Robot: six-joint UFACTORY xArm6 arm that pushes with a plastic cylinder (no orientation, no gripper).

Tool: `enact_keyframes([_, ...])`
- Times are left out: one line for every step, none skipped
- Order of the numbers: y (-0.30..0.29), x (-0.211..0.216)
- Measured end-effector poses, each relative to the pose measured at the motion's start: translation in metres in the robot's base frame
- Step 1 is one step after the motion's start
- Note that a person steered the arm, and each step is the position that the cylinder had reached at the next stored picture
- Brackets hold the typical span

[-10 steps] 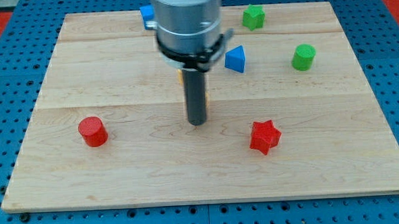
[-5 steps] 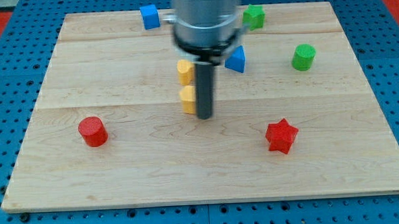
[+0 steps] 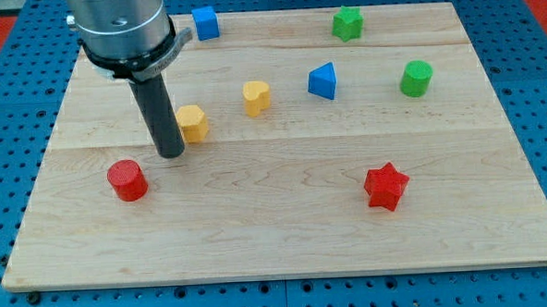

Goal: Push the yellow hexagon to the top left of the board

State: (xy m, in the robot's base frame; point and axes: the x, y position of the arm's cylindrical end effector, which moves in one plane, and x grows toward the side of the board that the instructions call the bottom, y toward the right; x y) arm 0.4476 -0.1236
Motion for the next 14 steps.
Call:
enact_keyframes([0.048, -0.010])
enact_keyframes([0.025, -0.054])
enact_keyframes([-0.016, -0.096])
enact_keyframes([0.010, -0.135])
enact_keyframes([0.040, -0.138])
enact_keyframes([0.109, -0.146])
enact_keyframes([0.153, -0.146])
enact_keyframes([0.165, -0.156])
enact_keyframes([0.102, -0.161])
enact_keyframes([0.119, -0.179])
enact_keyframes([0.126, -0.198])
enact_keyframes([0.054, -0.183])
enact_keyframes([-0.035, -0.169])
enact_keyframes([-0.069, -0.170])
